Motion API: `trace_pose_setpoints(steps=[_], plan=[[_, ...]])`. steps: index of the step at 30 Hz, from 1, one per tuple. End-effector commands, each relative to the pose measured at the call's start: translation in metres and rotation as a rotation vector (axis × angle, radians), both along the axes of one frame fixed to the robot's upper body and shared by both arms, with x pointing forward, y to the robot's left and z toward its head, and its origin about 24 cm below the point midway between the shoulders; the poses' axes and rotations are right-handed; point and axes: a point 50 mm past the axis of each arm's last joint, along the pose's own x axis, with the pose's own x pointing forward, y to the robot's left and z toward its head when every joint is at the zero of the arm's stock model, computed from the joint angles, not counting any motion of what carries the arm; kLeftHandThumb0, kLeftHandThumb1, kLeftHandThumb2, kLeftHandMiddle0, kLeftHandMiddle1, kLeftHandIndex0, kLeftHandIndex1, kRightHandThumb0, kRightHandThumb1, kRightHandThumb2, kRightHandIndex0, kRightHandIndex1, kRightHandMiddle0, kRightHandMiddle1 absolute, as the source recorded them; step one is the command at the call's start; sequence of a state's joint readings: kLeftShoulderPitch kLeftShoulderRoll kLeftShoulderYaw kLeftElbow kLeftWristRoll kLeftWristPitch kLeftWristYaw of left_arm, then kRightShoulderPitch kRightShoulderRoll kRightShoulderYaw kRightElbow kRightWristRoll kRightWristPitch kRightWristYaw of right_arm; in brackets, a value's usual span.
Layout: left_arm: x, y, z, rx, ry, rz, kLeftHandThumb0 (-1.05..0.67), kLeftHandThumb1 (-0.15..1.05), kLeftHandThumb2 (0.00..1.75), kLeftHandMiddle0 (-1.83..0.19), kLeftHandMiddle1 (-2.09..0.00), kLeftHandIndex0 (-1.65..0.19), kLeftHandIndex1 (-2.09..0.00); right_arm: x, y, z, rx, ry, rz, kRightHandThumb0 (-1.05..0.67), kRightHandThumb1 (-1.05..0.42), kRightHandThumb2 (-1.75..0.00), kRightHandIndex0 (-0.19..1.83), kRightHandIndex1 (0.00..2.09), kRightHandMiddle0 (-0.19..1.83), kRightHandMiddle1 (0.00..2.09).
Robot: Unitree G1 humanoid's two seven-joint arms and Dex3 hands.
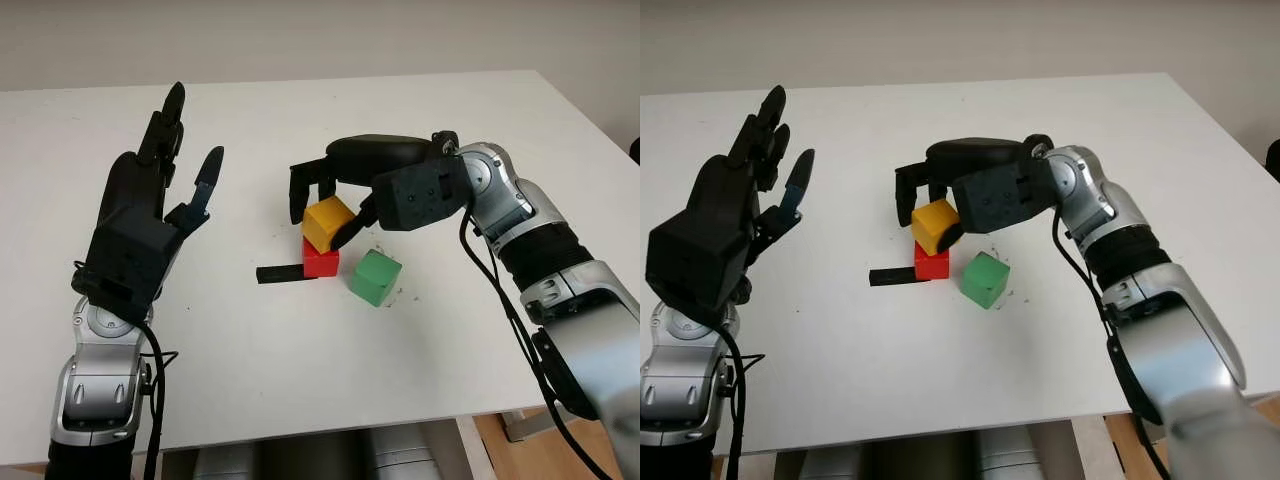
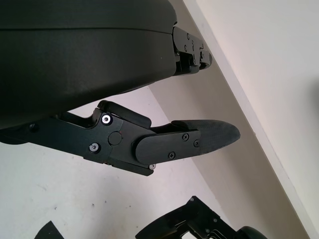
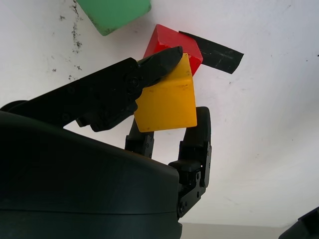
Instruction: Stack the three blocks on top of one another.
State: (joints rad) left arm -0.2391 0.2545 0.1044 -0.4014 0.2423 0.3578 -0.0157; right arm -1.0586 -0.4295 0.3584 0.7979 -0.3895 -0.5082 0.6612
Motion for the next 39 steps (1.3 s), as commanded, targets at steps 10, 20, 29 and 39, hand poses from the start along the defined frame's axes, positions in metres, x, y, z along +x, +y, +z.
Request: trace_pose_setpoints(steps=[10,20,29,39], plan=[[-0.0030,0.0004,0.0032,0.003,-0.023,0.002,-0.62,1.05,0.53,-0.11,-0.05,-0.07,-0.06,0.0000,0.0012,-0.0012,0.029,-0.006,0.009,-0.19,-0.97,-0.05,0.52,1.36,0.39,1.41],[-0.0033,-0.0002,0.0028,0.001,-0.017,0.004,-0.63,1.05,0.52,-0.11,-0.06,-0.08,-0.06,-0.0007,0.0044,-0.0014,0.046,-0.013,0.023,-0.19,-0.96,-0.05,0.51,1.37,0.41,1.41],[-0.0040,-0.0008,0.0025,0.002,-0.017,0.007,-0.63,1.05,0.52,-0.12,-0.06,-0.08,-0.06,-0.0010,0.0053,-0.0031,0.033,-0.026,0.031,-0.21,-0.97,-0.05,0.51,1.36,0.40,1.39],[-0.0041,-0.0011,0.0019,-0.005,-0.012,0.006,-0.63,1.05,0.52,-0.12,-0.05,-0.07,-0.06,-0.0007,0.0052,-0.0049,0.013,-0.033,0.043,-0.23,-0.96,-0.05,0.54,1.34,0.42,1.38]])
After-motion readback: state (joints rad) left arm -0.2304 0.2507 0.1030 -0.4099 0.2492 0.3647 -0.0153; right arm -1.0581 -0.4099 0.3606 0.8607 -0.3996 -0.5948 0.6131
